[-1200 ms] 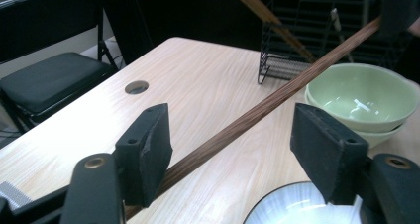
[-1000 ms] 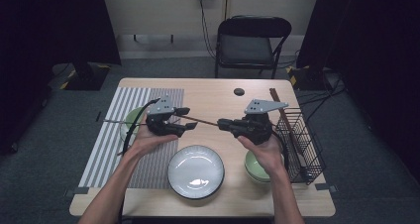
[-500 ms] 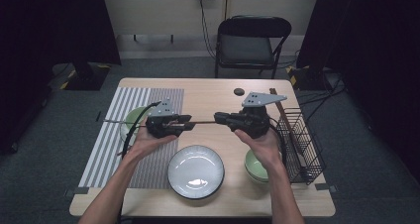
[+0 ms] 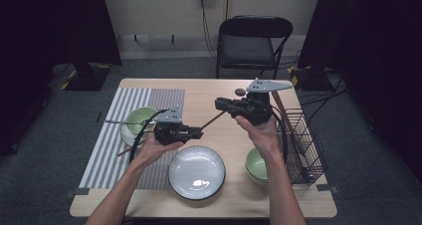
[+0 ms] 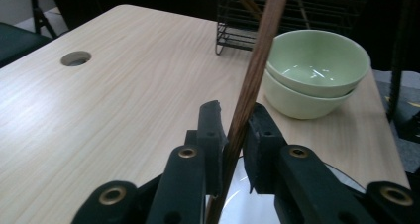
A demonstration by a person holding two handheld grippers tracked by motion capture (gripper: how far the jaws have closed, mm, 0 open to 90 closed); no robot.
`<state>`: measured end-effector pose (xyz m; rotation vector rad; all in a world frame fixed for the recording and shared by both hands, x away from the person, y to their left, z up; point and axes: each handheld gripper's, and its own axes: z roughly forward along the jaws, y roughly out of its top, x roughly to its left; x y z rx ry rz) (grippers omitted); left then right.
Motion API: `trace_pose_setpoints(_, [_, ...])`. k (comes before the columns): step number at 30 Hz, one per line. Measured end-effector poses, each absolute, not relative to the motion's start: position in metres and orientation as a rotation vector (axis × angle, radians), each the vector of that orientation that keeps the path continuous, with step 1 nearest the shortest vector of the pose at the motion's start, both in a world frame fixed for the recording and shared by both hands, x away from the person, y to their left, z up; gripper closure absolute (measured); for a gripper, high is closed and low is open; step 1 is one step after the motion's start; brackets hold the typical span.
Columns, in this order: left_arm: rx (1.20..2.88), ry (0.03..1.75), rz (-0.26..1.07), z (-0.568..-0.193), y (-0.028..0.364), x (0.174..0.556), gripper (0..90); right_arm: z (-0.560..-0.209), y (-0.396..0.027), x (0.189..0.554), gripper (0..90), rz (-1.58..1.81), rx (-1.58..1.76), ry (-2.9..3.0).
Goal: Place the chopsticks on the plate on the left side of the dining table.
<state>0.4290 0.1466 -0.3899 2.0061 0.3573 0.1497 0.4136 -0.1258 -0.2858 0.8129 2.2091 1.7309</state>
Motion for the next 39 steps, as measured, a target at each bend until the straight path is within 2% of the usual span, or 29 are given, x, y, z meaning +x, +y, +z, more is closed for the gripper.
trace_pose_setpoints(3, [2.004,0.328,0.135,-0.388,0.142,0.424,82.4,-0.283,-0.127,0.416,76.6,1.743,0.815,2.179])
trace_pose_setpoints(11, [1.952,0.312,0.095,-0.38,0.138,0.414,84.5,-0.282,-0.133,0.419,53.9,1.782,0.869,2.092])
trace_pose_setpoints(19, [1.885,0.363,0.058,-0.379,0.144,0.42,84.4,-0.297,-0.13,0.414,48.8,1.797,0.86,2.121])
trace_pose_setpoints(21, [1.865,0.375,0.042,-0.379,0.144,0.421,84.5,-0.301,-0.128,0.414,49.2,1.8,0.867,2.115])
trace_pose_setpoints(25, [1.848,0.405,0.033,-0.381,0.142,0.423,84.4,-0.308,-0.125,0.415,56.1,1.833,0.875,2.095])
trace_pose_setpoints(27, [1.845,0.405,0.024,-0.381,0.14,0.424,84.4,-0.309,-0.122,0.416,60.7,1.842,0.869,2.103])
trace_pose_setpoints(29, [1.847,0.408,0.025,-0.383,0.138,0.424,84.4,-0.31,-0.12,0.416,69.5,1.852,0.857,2.109])
trace_pose_setpoints(34, [1.853,0.392,0.014,-0.387,0.13,0.423,84.1,-0.302,-0.115,0.416,81.8,1.878,0.837,2.098])
trace_pose_setpoints(39, [1.81,0.379,-0.018,-0.388,0.123,0.422,84.1,-0.292,-0.112,0.416,81.6,1.893,0.808,2.104])
